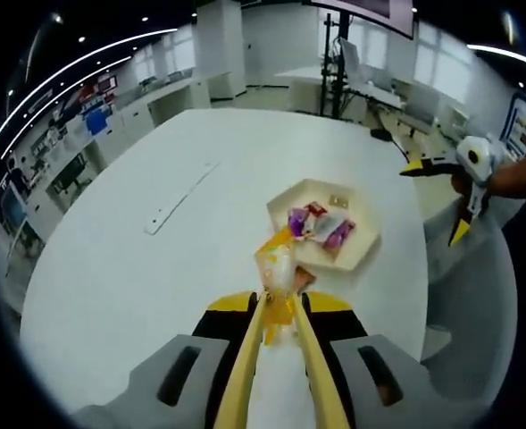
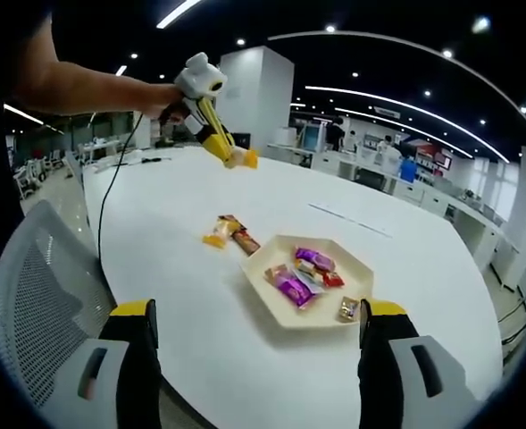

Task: Place the target food into the container with the food tongs after gripping and lifting it, then release it inside without dropping or visibly crushing the food.

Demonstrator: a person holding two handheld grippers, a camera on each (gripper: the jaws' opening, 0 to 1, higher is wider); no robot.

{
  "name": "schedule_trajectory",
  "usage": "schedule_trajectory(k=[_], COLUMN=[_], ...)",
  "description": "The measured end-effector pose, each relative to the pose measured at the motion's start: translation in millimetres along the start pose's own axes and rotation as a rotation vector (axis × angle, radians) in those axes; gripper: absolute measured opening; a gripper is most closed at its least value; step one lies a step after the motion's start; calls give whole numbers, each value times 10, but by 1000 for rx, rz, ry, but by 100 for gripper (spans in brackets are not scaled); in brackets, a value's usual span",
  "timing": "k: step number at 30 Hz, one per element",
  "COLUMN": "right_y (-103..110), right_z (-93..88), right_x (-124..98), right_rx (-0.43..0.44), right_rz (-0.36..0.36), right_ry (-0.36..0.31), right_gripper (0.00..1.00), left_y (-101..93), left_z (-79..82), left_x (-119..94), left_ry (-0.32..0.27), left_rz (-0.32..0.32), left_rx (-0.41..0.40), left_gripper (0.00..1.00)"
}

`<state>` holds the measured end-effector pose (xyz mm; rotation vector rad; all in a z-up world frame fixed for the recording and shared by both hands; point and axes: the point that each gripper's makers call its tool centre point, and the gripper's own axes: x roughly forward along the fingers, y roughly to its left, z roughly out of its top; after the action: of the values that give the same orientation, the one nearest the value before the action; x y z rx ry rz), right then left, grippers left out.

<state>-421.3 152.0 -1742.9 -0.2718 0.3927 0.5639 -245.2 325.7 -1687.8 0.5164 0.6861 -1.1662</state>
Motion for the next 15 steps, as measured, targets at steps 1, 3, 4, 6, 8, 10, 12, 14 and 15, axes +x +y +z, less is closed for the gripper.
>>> schedule_trajectory(k=[1, 3, 4, 6, 8, 10, 12, 14, 15], right_y=[-1, -1, -5, -12, -19, -21, -16, -19, -18], right_z=[1, 4, 1, 9, 13, 16, 21, 22, 21], right_x=[0, 0, -1, -5, -9, -11, -13, -14, -13], right_rx=[0, 1, 0, 1, 4, 3, 4, 3, 4], right_rz=[-1, 0, -2, -6, -9, -11, -9, -11, -10], right_ry=[0, -2, -1, -6, -8, -9, -10, -11, -12], right_gripper=[92, 92, 92, 92, 92, 92, 92, 92, 92], left_y=[-8, -38, -51, -100, -145, -177, -213, -232, -259], left_z=[20, 73, 106, 177, 253, 324, 387, 460, 502], left_x=[17, 66, 100, 154, 205, 260, 295, 340, 364], left_ry=[-1, -1, -1, -3, -7, -9, -12, -18, -19], left_rz=[-1, -12, -15, -29, -39, -48, -56, -64, -73], left_rx=[2, 10, 15, 23, 37, 48, 57, 65, 72], left_gripper=[16, 16, 16, 16, 16, 16, 16, 16, 16])
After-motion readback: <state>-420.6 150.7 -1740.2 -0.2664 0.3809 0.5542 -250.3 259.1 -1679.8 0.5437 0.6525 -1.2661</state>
